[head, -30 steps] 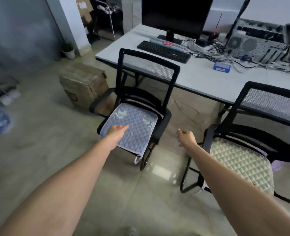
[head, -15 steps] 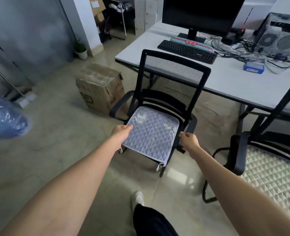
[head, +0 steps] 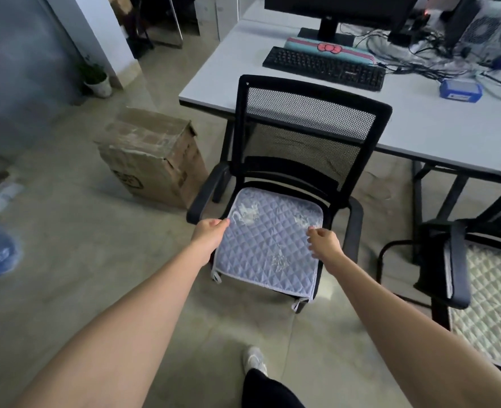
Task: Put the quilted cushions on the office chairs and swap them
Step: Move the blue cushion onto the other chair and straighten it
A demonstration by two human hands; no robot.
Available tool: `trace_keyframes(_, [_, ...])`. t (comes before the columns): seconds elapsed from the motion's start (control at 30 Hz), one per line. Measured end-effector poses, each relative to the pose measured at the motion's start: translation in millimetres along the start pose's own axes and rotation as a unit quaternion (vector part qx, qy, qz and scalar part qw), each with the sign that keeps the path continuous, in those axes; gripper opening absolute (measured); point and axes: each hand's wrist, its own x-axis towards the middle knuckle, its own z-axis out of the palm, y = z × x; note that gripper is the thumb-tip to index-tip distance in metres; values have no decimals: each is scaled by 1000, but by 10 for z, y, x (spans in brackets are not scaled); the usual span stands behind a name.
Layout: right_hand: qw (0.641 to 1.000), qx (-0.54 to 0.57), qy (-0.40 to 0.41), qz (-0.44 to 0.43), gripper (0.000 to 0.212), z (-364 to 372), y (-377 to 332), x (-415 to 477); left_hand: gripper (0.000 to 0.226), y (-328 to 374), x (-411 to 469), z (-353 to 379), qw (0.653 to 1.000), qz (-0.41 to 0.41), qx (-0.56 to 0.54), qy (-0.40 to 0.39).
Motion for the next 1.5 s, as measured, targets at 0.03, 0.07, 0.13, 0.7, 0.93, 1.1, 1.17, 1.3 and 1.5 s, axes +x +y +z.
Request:
trace_keyframes(0.03, [1000,-3,2,3,52,19,-19,20,22,0,72,-3,1000,2,4,-4])
trace_keyframes(0.07, [1000,-4,2,7,51,40,-30,44,22,2,153,-3,1000,3,8,-9])
trace_keyframes(0.13, [1000,-2,4,13,50,82,-45,91,24,3,313,10,1000,3,13,-20])
trace_keyframes(0.7, [994,-10,82,70,54,615,218,1065,22,-201,1864,282,984,7,145,-102])
trace_keyframes(0.93, [989,-3,111,100,53,727,620,1495,26,-499,2409,684,975,24,204,-87])
trace_keyframes(1.1, [983,-29,126,132,47,722,868,1804,38,-726,2688,882,975,33,217,-41])
trace_keyframes(1.17, [983,-35,125,130,40,715,963,1913,37,-825,2801,940,973,34,225,-24])
trace_keyframes(1.3, [980,-19,137,140,72,715,1079,2026,39,-978,2967,1028,971,25,237,-16])
trace_keyframes(1.5, [967,-44,165,189,69,774,1253,2186,51,-1204,3133,1150,971,-10,237,-29])
